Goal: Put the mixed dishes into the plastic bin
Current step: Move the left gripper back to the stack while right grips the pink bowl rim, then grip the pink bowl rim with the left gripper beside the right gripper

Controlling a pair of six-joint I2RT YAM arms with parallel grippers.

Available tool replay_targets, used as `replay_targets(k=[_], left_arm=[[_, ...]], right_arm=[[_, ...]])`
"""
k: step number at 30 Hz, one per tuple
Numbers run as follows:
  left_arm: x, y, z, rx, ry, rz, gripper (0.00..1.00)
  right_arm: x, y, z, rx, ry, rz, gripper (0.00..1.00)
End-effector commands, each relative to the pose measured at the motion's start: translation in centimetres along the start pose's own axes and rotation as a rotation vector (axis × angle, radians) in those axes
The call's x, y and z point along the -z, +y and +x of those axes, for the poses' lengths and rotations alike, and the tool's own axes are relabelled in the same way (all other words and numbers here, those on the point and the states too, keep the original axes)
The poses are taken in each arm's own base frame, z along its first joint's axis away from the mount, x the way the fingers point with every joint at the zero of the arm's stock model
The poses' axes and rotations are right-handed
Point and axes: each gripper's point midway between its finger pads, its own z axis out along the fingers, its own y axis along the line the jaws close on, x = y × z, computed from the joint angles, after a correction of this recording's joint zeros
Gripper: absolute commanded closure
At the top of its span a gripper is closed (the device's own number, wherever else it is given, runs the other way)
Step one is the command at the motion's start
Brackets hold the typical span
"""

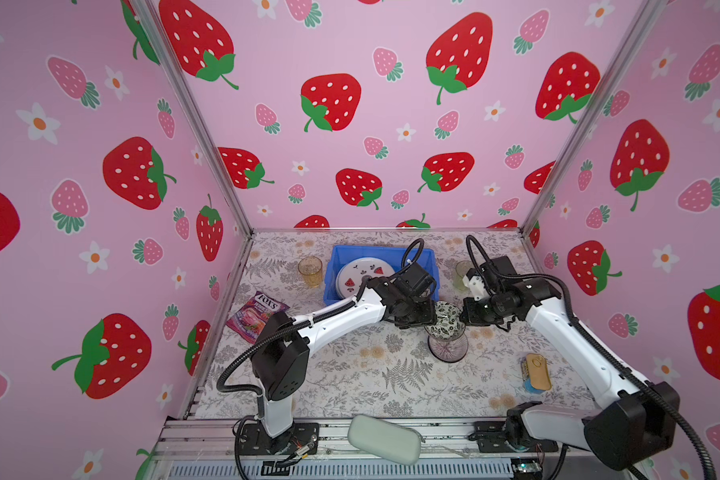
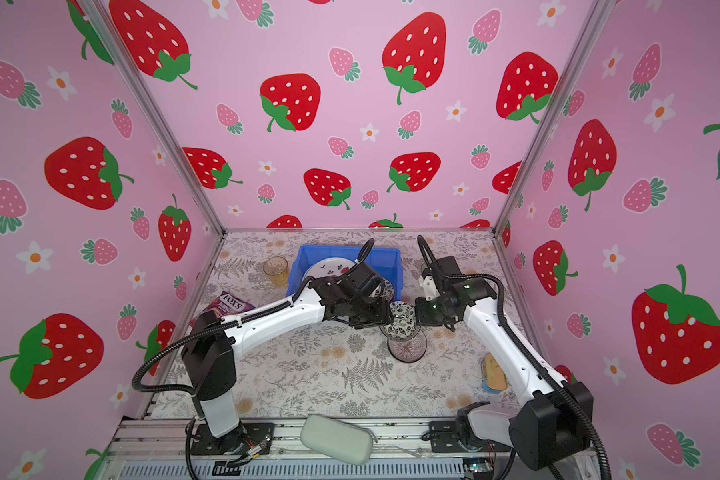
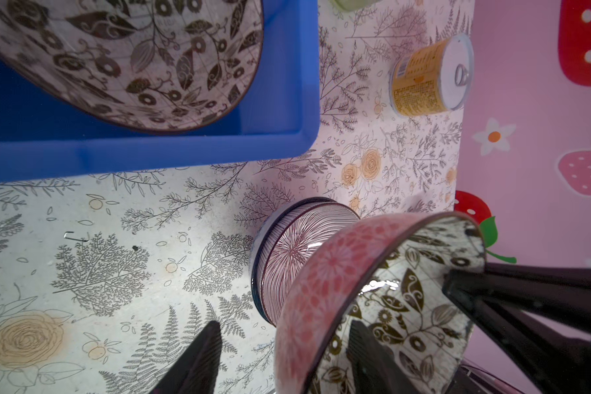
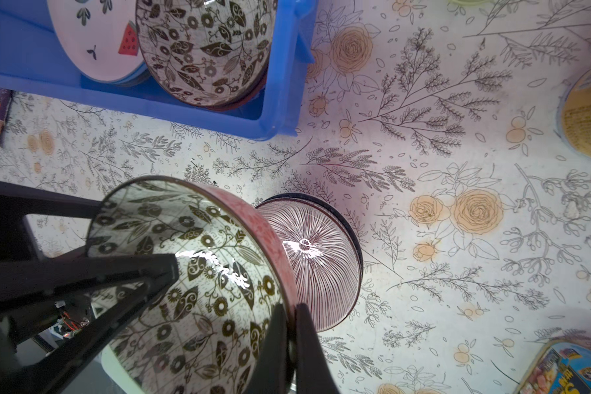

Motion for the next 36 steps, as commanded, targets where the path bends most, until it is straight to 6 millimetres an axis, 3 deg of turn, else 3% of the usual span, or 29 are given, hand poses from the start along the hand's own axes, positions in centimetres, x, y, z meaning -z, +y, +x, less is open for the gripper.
replay_targets(k=[1, 14, 20, 27, 36], left_arm=[[0.3, -0.3, -0.4, -0.01, -0.011, -0.02, 0.47], [-0.1, -0.1, -0.4, -0.018, 0.0, -0.034, 0.77], [-0.1, -0.2, -0.3, -0.02, 0.003, -0.032, 0.85], [0.4, -0.3, -0.5, -0.027, -0.003, -0.03, 0.99], [1.8, 0.4, -0.9, -0.053, -0.019, -0.07, 1.0]], right_arm=[[0.6, 1.1, -0.6, 0.03, -0.014, -0.04, 0.97], [0.2, 1.3, -0.9, 0.039, -0.007, -0.049, 0.97], [0.0, 1.4, -1.0, 0.041, -0.006, -0.054, 0.96], [0.2, 1.8, -1.6, 0.042, -0.021, -0.071, 0.76], [0.9, 1.5, -3.0, 0.047, -0.056, -0.064, 0.57]])
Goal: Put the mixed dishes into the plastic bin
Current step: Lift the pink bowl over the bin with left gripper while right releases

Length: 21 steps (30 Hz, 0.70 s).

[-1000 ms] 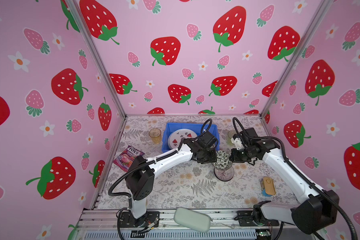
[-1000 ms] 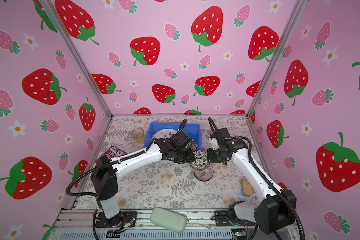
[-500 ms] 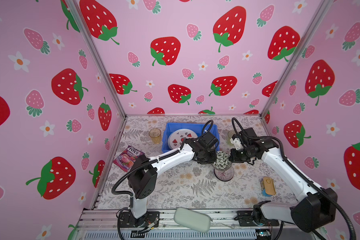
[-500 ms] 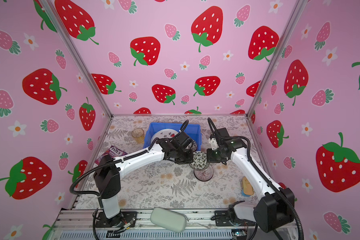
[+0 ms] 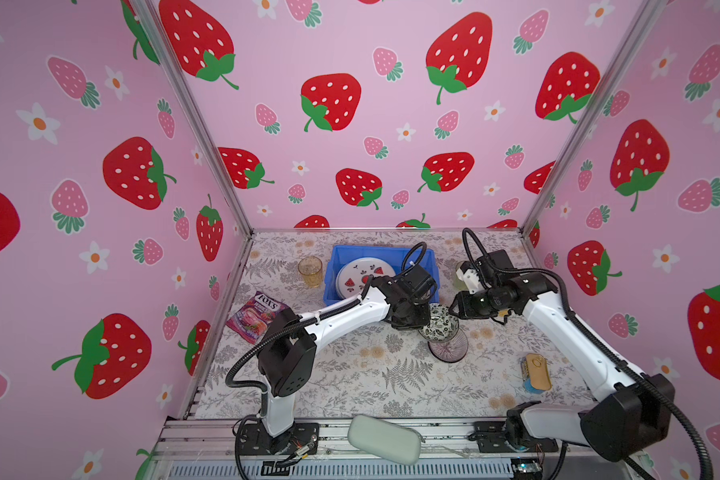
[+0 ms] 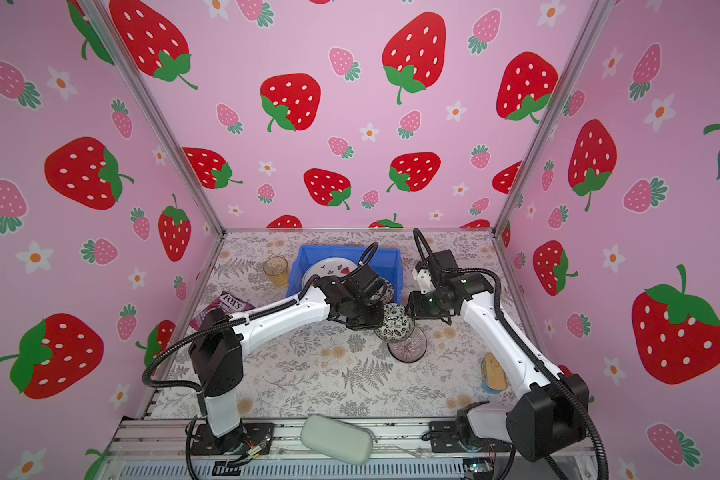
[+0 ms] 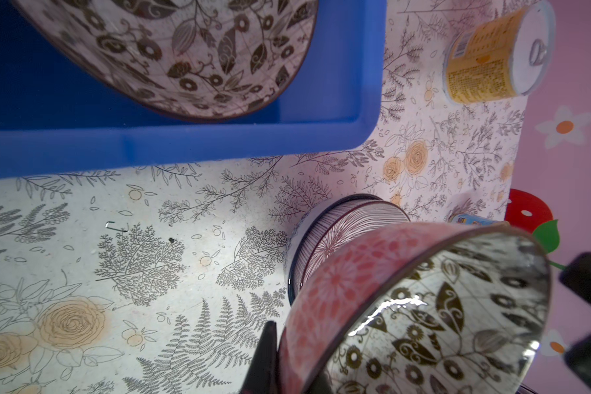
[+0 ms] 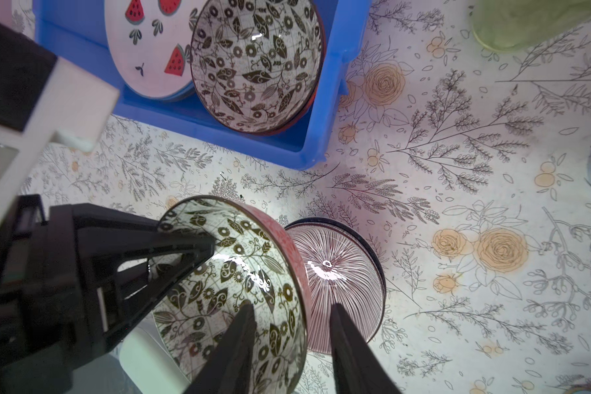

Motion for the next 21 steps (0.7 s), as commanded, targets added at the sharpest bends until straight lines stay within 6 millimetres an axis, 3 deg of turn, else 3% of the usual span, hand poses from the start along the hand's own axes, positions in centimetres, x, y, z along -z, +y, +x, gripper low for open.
replay_targets(k=[1, 8, 21], left_arm=[[3.1, -1.4, -1.6, -0.031, -0.065, 0.033, 1.0], [4.3, 0.5, -2.6, -0.029, -0.1, -0.028, 1.0], [6.9, 3.3, -7.2, -0.05, -0.161, -0.133, 1.0]], right_arm=[[0.8, -0.1, -1.1, 0.009, -0.025, -0.006, 0.55], [1.4, -2.0, -2.0, -0.024, -0.043, -0.027, 0.5], [0.1, -3.9, -2.5, -0.051, -0.025, -0.043, 0.49]])
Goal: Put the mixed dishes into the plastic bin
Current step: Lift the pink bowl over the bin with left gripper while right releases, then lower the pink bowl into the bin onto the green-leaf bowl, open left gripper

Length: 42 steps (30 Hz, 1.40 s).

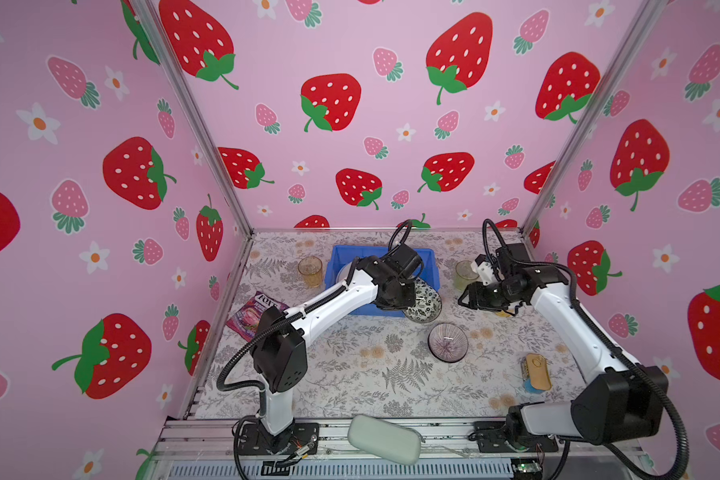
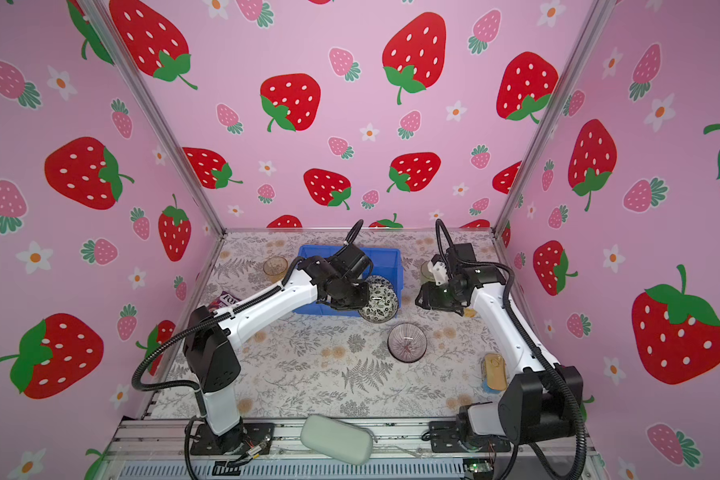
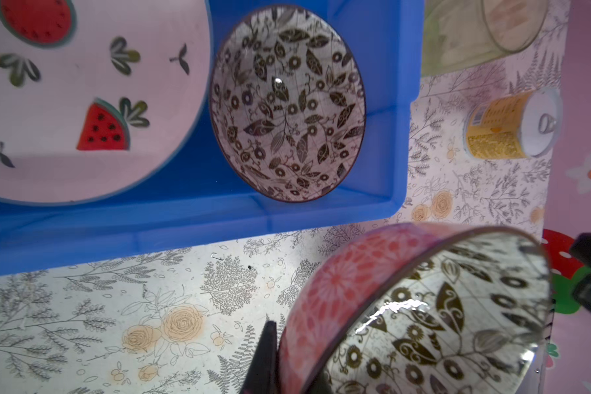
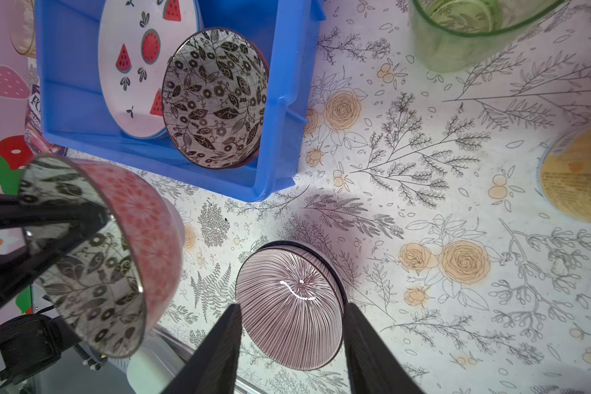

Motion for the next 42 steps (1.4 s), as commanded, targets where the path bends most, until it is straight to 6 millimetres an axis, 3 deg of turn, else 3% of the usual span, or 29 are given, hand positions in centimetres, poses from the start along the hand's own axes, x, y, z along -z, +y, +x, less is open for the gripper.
replay_targets(k=[1, 20, 29, 42], left_arm=[[1.4, 0.4, -2.0, -0.026, -0.04, -0.023, 1.0], [-2.8, 1.0, -6.6, -0.059, -0.044, -0.058, 1.0], [-5.4, 1.5, -7.7, -0.034, -0.014, -0.047, 1.0], [-7.4, 1.8, -8.5, 0.003, -0.004, -0.011, 1.0]], right_arm=[[-0.2, 0.0, -0.5, 0.027, -0.003, -0.023, 0.49], [-1.5, -1.5, -0.7, 0.005, 0.027, -0.02, 0.49], [-1.8, -1.9, -0.5, -0.008, 0.034, -0.014, 0.49], [-2.2, -2.2, -0.3, -0.013, 0.041, -0.014, 0.49]])
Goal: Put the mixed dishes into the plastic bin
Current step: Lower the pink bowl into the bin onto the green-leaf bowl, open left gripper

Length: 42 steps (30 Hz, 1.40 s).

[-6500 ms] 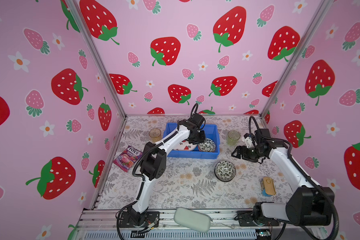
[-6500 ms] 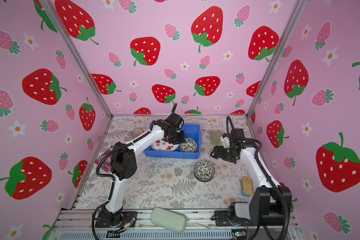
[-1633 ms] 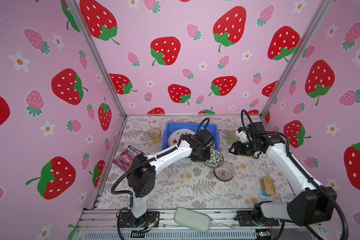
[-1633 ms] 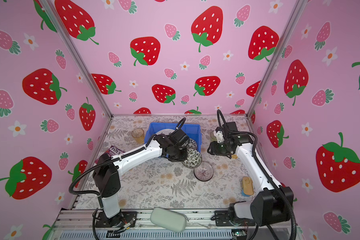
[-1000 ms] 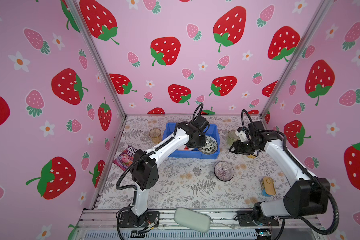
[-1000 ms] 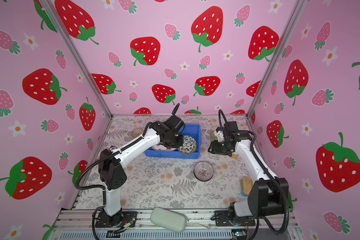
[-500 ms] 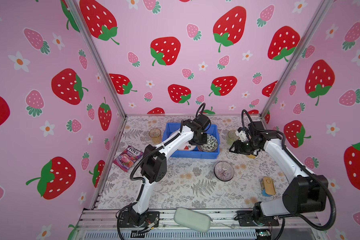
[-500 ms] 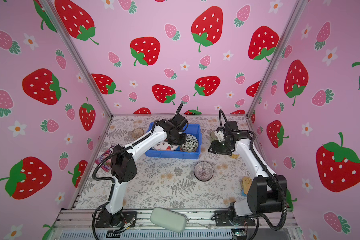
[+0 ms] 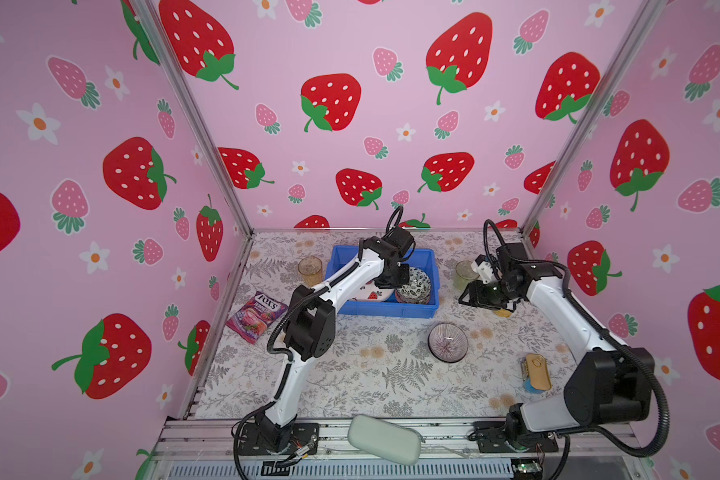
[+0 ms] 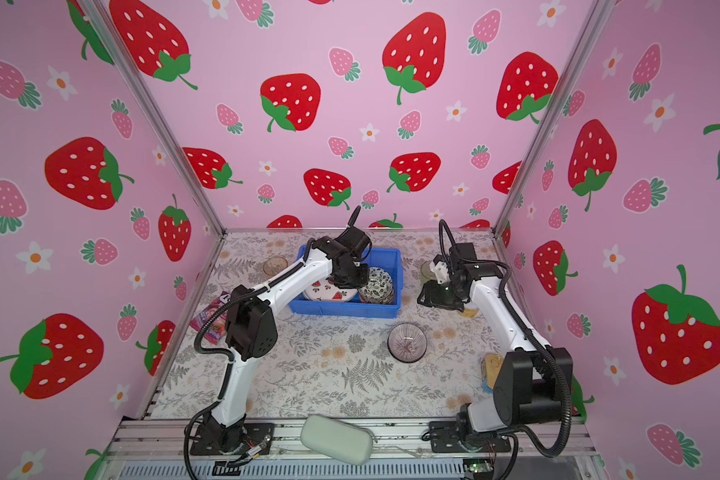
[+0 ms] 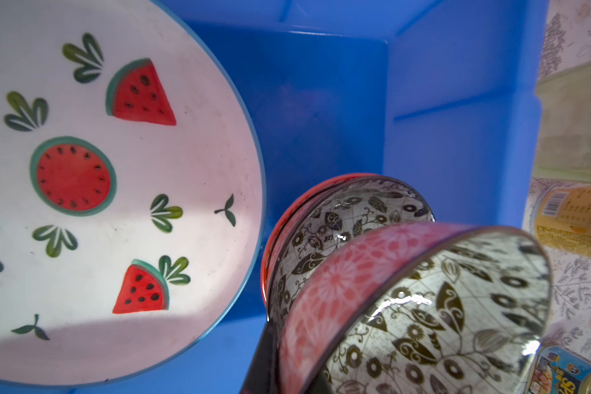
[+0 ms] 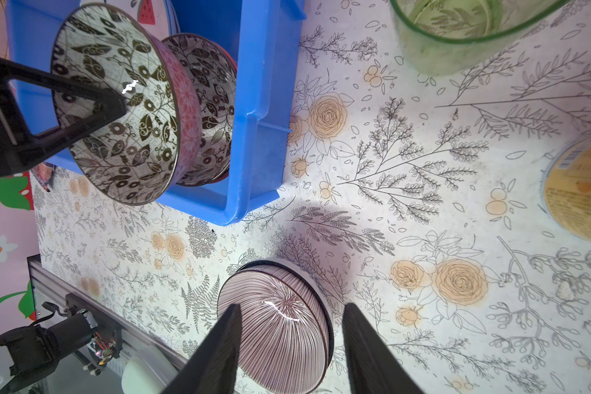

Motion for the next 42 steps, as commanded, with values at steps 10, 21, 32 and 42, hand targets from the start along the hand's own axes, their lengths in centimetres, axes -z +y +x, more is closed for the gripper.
replay_targets(k=[10, 21, 32, 42], left_arm=[[-1.0, -1.5, -1.3, 0.017, -0.01, 0.062, 0.96], [-1.1, -1.8, -1.3, 0.02, -0.004, 0.075, 0.68], [0.5, -2.6, -1.1, 0.012, -0.005, 0.115, 0.51], [3.5, -3.6, -1.5, 0.0, -0.042, 0.165, 0.32]], right_arm=[[-0.3, -0.5, 0.7, 0.011, 0.017, -0.007, 0.49], [-0.3, -0.6, 1.0, 0.01, 0.021, -0.01, 0.46], [-0.1, -0.6, 1.3, 0.005, 0.024, -0.003, 0.45], [-0.5, -1.7, 2.7, -0.006, 0.05, 0.045, 0.45]])
